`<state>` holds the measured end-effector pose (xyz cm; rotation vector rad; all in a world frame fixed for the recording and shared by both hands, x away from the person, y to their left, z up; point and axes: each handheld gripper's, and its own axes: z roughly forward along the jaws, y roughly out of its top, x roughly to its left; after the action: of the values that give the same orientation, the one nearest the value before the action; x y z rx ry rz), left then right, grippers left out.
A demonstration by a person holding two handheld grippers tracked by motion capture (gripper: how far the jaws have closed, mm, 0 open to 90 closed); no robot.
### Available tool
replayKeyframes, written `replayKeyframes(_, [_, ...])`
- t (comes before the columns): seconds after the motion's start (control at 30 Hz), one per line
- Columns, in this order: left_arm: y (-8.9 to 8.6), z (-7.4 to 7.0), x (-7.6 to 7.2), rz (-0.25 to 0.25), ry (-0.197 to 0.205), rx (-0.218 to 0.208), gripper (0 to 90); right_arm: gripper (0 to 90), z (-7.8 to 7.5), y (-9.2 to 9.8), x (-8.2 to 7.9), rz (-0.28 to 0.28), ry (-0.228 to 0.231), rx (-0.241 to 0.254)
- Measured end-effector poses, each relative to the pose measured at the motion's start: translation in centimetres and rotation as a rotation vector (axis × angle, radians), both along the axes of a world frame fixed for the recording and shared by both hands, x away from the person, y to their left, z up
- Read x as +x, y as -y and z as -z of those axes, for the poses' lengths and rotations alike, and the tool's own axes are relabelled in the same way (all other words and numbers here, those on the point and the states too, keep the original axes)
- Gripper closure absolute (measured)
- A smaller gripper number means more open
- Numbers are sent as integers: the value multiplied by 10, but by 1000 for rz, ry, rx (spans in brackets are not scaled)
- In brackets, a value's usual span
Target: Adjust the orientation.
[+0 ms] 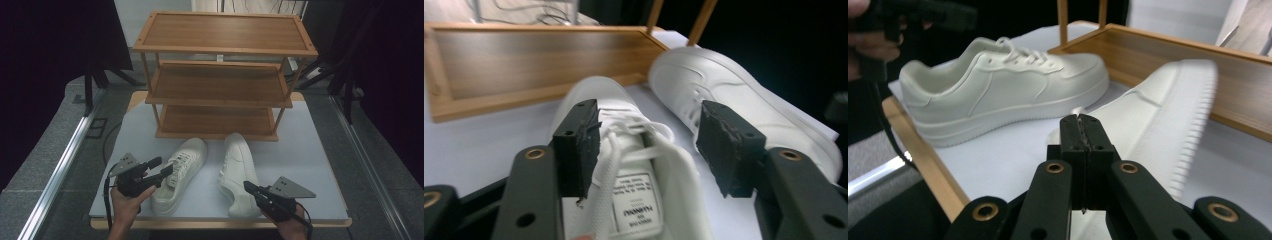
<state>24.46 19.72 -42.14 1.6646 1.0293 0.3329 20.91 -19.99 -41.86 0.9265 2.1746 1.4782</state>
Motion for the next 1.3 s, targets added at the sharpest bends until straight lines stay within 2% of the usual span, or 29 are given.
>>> replayKeyframes(0.13, [0,1,1,-3,-3,-4,427,900,6,-7,0,-12,-5,-41])
replayKeyframes(0.27, [-3,2,3,-3,-13,-12,425,900,15,-7,3,18,-29,-86])
replayKeyframes(0.37, [-4,5,4,4,-36,-20,418,900,18,-3,5,11,-45,-55])
replayKeyframes(0.47, [-3,4,4,4,-38,-22,423,900,18,-2,5,21,-39,-65])
replayKeyframes(0.6, [-2,2,2,14,-33,-26,422,900,17,4,6,45,-54,-69])
replayKeyframes(0.9, [-9,1,3,14,-45,-57,421,900,16,6,7,49,-64,-69])
replayKeyframes(1.3, [-11,3,4,15,-58,-61,419,900,14,18,9,66,-85,-55])
